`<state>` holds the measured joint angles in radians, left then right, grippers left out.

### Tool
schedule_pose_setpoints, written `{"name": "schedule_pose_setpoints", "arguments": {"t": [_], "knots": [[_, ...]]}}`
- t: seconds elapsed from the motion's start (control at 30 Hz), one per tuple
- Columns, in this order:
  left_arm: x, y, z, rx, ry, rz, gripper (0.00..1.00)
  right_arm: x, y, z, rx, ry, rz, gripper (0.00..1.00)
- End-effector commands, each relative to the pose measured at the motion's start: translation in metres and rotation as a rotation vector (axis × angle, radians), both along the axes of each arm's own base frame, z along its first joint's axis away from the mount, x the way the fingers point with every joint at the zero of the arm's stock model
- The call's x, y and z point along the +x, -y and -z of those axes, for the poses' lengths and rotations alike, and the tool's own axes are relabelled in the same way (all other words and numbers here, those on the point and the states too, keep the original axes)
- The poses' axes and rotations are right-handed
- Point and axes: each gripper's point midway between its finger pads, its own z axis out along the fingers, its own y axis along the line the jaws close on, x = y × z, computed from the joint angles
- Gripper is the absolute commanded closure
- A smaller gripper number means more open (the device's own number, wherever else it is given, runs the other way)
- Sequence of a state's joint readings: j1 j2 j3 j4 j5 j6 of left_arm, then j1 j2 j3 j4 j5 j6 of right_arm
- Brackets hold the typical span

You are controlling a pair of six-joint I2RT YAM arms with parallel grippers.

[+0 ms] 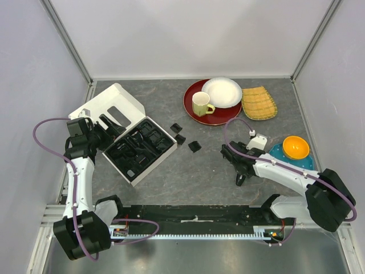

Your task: Sort the hair-cutting tools

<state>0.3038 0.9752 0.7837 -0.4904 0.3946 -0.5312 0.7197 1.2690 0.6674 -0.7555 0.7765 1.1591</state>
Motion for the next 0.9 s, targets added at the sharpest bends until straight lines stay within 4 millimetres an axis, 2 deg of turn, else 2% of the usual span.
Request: {"name": "schedule_pose_setpoints", "arguments": {"t": [0.0,0.13,0.3,0.5,0.53,0.6,0.73,0.77,0.87], "knots": [[0.006,-0.002,-0.007,0.016,0.041,0.009,0.09,0.001,-0.005,0.006,0.098,0.024,0.008,0.15],[0.005,-0.002,-0.007,0.017,0.042,0.008,0.09,-0.003,-0.01,0.019,0.152,-0.019,-0.02,0.22],[0.005,-0.002,-0.008,0.019,0.044,0.009,0.09,0.002,-0.016,0.019,0.202,0.001,-0.035,0.31],[0.005,-0.003,-0.008,0.022,0.045,0.009,0.09,0.012,-0.011,0.007,0.209,0.027,-0.054,0.56],[0.005,-0.003,-0.008,0.022,0.044,0.007,0.09,0.016,-0.013,0.0,0.22,0.048,-0.061,0.67],[0.004,-0.003,-0.008,0.022,0.044,0.007,0.09,0.022,-0.016,-0.017,0.235,0.093,-0.092,0.78],[0.005,-0.003,-0.008,0.022,0.043,0.005,0.09,0.036,-0.021,-0.062,0.245,0.191,-0.14,0.82],[0.005,-0.003,-0.008,0.023,0.042,0.006,0.09,0.043,-0.024,-0.079,0.254,0.223,-0.147,0.82],[0.005,-0.003,-0.008,0.023,0.042,0.006,0.09,0.05,-0.031,-0.102,0.257,0.246,-0.189,0.83]]}}
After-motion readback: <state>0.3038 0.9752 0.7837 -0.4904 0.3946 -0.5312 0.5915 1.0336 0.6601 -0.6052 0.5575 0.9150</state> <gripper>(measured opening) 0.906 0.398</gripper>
